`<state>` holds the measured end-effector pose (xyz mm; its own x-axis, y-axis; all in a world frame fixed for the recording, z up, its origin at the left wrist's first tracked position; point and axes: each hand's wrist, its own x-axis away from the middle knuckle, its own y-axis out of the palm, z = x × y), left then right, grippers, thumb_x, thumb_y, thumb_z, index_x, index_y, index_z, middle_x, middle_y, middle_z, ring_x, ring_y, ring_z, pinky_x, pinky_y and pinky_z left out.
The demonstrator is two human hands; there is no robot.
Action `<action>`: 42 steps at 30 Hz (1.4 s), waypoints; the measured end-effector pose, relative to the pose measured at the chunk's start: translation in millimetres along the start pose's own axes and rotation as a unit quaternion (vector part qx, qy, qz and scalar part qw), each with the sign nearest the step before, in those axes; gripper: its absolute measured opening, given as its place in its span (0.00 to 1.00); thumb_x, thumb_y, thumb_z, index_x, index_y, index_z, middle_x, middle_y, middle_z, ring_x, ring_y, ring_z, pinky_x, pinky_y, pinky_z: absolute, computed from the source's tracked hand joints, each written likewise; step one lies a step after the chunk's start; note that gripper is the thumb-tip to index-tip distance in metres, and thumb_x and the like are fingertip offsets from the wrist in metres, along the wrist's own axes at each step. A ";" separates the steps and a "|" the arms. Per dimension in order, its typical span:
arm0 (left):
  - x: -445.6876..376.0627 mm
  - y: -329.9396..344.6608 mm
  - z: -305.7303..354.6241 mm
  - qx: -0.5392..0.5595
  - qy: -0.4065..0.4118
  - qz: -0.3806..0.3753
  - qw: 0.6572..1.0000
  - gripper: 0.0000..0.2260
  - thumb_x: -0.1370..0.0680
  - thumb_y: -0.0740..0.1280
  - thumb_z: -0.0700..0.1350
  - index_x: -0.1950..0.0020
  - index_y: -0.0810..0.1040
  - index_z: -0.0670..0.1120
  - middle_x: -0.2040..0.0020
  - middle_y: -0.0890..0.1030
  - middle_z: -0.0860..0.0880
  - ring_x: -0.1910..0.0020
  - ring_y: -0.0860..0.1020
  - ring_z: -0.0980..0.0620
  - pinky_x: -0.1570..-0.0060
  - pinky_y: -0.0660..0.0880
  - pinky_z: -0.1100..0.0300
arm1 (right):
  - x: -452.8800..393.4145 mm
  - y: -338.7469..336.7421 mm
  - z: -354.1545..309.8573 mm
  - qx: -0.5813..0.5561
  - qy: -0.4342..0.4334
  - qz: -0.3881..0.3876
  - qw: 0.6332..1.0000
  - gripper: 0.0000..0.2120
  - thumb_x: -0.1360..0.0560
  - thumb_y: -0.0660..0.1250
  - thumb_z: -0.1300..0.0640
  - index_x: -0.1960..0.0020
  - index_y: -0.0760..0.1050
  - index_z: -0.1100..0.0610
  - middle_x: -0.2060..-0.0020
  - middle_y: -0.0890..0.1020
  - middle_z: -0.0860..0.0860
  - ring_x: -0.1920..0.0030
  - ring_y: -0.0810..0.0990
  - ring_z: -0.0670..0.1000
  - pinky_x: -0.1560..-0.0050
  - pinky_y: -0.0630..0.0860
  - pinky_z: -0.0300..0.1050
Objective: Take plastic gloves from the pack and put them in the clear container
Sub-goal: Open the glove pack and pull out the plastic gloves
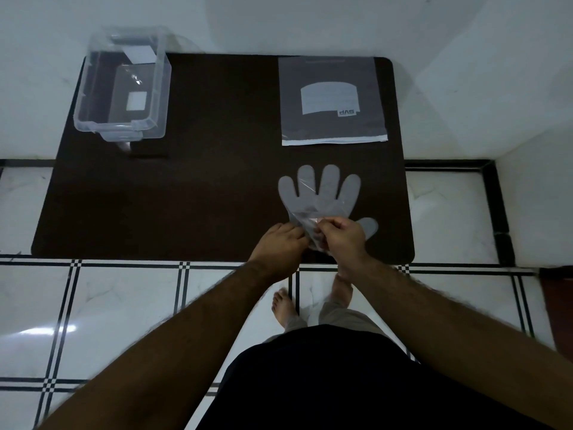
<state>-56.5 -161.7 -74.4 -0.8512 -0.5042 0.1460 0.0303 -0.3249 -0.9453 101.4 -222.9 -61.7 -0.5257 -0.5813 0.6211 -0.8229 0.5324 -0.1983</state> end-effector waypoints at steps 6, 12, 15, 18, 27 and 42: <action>-4.9 -9.2 -0.1 -0.035 0.001 -0.057 0.998 0.11 0.16 0.68 0.50 0.35 0.83 0.52 0.38 0.83 0.49 0.36 0.79 0.48 0.29 0.69 0.48 | 0.1 -14.1 -18.5 -0.018 -0.014 0.031 0.999 0.06 0.18 0.71 0.58 0.52 0.82 0.51 0.54 0.85 0.50 0.52 0.85 0.50 0.52 0.86 0.49; -25.0 -24.1 12.1 -0.037 0.008 -0.020 0.999 0.13 0.16 0.68 0.50 0.33 0.81 0.48 0.39 0.83 0.46 0.40 0.81 0.44 0.35 0.73 0.49 | 0.7 -28.7 -26.9 -0.029 -0.016 0.038 0.999 0.04 0.18 0.71 0.56 0.50 0.83 0.49 0.49 0.86 0.50 0.48 0.86 0.51 0.51 0.86 0.48; -34.7 -24.5 17.5 -0.035 0.015 -0.064 0.997 0.18 0.17 0.70 0.51 0.27 0.78 0.49 0.32 0.81 0.46 0.33 0.79 0.44 0.31 0.75 0.47 | 2.3 -34.2 -32.4 -0.056 -0.011 0.040 0.998 0.04 0.18 0.71 0.57 0.50 0.82 0.49 0.50 0.86 0.51 0.48 0.87 0.53 0.47 0.87 0.53; -34.7 -18.9 18.1 -0.054 0.022 -0.097 0.994 0.17 0.17 0.71 0.52 0.29 0.79 0.51 0.31 0.82 0.48 0.31 0.79 0.45 0.31 0.77 0.45 | 2.6 -40.0 -39.5 -0.070 -0.013 0.053 0.996 0.06 0.18 0.71 0.57 0.51 0.82 0.48 0.49 0.86 0.51 0.48 0.87 0.52 0.48 0.87 0.51; -43.4 -22.9 20.1 -0.028 0.015 -0.100 0.995 0.18 0.17 0.70 0.54 0.29 0.79 0.51 0.32 0.80 0.48 0.31 0.77 0.45 0.30 0.76 0.44 | 1.1 -57.6 -59.7 -0.082 -0.049 0.075 0.993 0.07 0.17 0.71 0.58 0.53 0.83 0.48 0.52 0.86 0.51 0.50 0.86 0.53 0.46 0.87 0.53; -65.9 -33.7 33.5 -0.049 0.003 -0.191 0.980 0.20 0.18 0.67 0.55 0.26 0.75 0.52 0.31 0.75 0.46 0.31 0.73 0.41 0.33 0.76 0.40 | -7.9 -94.6 -114.5 -0.056 -0.134 0.108 0.983 0.05 0.18 0.71 0.57 0.47 0.86 0.50 0.52 0.88 0.50 0.48 0.87 0.52 0.42 0.86 0.56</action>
<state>16.1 -144.4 -42.4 -0.7933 -0.3565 0.4935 -0.3418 -0.4099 -0.8456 208.1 -198.2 39.0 -0.7364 -0.5800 0.3483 -0.6642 0.7176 -0.2094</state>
